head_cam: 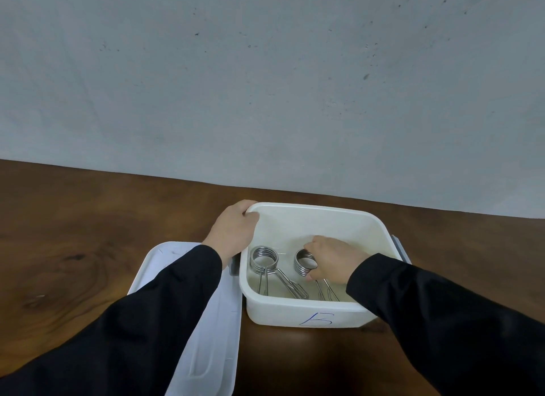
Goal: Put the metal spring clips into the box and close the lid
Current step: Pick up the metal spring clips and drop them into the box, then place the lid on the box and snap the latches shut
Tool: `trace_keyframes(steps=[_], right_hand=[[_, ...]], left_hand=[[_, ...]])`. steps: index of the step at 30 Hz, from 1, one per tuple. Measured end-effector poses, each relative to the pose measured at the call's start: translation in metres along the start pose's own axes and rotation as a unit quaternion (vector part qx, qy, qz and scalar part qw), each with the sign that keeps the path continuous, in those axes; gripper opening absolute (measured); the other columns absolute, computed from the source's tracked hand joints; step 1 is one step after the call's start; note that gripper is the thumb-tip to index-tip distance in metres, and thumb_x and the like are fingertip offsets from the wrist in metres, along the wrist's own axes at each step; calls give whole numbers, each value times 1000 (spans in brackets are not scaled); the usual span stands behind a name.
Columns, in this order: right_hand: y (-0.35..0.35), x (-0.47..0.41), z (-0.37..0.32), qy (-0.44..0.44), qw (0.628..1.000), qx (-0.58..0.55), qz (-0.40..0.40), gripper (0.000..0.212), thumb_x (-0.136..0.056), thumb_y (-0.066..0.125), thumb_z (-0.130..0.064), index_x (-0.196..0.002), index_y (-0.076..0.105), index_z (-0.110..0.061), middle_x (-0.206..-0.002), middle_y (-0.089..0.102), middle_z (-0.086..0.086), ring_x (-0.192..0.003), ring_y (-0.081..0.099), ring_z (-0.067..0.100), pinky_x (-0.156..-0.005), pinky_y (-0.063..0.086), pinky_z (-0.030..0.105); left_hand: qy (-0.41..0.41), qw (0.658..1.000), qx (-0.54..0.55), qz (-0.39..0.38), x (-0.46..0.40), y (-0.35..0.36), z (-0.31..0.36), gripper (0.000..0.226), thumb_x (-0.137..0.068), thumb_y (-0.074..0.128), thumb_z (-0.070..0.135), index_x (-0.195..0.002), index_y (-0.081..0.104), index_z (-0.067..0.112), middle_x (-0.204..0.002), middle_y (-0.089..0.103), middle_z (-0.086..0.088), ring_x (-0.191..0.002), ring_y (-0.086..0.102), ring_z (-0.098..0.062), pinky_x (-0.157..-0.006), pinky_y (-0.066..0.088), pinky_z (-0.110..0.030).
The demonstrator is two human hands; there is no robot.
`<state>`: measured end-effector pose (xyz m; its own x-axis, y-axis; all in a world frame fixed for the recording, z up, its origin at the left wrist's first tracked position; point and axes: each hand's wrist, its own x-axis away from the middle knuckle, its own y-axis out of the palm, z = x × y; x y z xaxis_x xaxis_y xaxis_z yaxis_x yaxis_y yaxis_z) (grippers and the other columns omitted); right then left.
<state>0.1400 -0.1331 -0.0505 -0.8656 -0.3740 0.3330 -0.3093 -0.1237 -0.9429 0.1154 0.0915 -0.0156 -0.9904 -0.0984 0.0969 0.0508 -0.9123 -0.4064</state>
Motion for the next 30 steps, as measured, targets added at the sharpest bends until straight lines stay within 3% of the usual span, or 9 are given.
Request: trace_keyframes(steps=[6, 10, 12, 15, 18, 21, 23, 27, 30], right_hand=[[-4, 3, 0, 6, 1000, 14, -3, 53, -85, 76, -41, -125, 61, -9, -124, 59, 11, -109, 60, 30, -88, 47, 35], [-20, 14, 0, 15, 1000, -2, 10, 63, -89, 69, -47, -137, 56, -8, -132, 58, 10, -117, 59, 30, -98, 48, 40], [-30, 25, -2, 7, 999, -18, 49, 59, -94, 62, -49, -139, 55, -10, -134, 59, 8, -119, 59, 28, -99, 47, 39], [-40, 46, -10, -15, 990, -65, 126, 53, -98, 56, -51, -137, 60, -17, -126, 65, -1, -113, 61, 19, -93, 45, 30], [-40, 68, -26, -42, 977, -121, 173, 43, -98, 56, -50, -125, 69, -19, -109, 70, -7, -98, 65, 15, -87, 50, 30], [-36, 92, -43, -70, 963, -152, 211, 33, -98, 56, -47, -107, 75, -22, -94, 69, -8, -85, 63, 13, -81, 51, 31], [-30, 103, -52, -86, 962, -148, 213, 32, -98, 53, -48, -102, 75, -24, -91, 66, -9, -82, 61, 11, -78, 51, 31], [-12, 113, -59, -107, 962, -136, 211, 37, -99, 45, -51, -95, 71, -25, -86, 61, -13, -77, 56, 10, -74, 51, 33], [-7, 121, -60, -113, 964, -118, 210, 39, -99, 44, -54, -100, 72, -27, -92, 64, -11, -83, 58, 11, -76, 52, 33]], left_hand=[[-2, 1000, 0, -12, 0, -1, -1, 35, -100, 43, 22, -131, 59, 21, -112, 65, 2, -95, 59, -15, -70, 45, -23], [-4, 1000, -19, 4, 3, -5, -5, 43, -100, 44, 41, -135, 57, 20, -124, 64, 3, -112, 58, -19, -88, 45, -30], [-2, 997, -36, 63, 11, -8, -8, 43, -100, 42, 44, -133, 58, 20, -123, 64, 4, -111, 58, -18, -90, 46, -32], [23, 982, -46, 182, 34, -13, -18, 26, -101, 46, 36, -117, 60, 21, -109, 66, 4, -97, 61, -16, -79, 47, -28], [55, 973, -67, 214, 71, -12, -39, 11, -100, 51, 31, -96, 58, 25, -91, 63, 6, -83, 61, -13, -71, 52, -27], [52, 966, -196, 161, 121, -4, -71, 16, -98, 52, 37, -84, 55, 29, -81, 59, 13, -75, 60, -9, -67, 53, -24], [94, 942, -302, 111, 153, 2, -92, 22, -95, 49, 47, -81, 56, 31, -81, 57, 15, -74, 59, -8, -70, 53, -26], [100, 904, -415, -13, 198, 12, -113, 35, -88, 39, 66, -97, 54, 37, -114, 52, 17, -105, 51, -9, -94, 40, -29], [103, 895, -433, -21, 212, 15, -126, 34, -87, 42, 63, -97, 60, 36, -128, 55, 12, -115, 54, -13, -99, 40, -30]])
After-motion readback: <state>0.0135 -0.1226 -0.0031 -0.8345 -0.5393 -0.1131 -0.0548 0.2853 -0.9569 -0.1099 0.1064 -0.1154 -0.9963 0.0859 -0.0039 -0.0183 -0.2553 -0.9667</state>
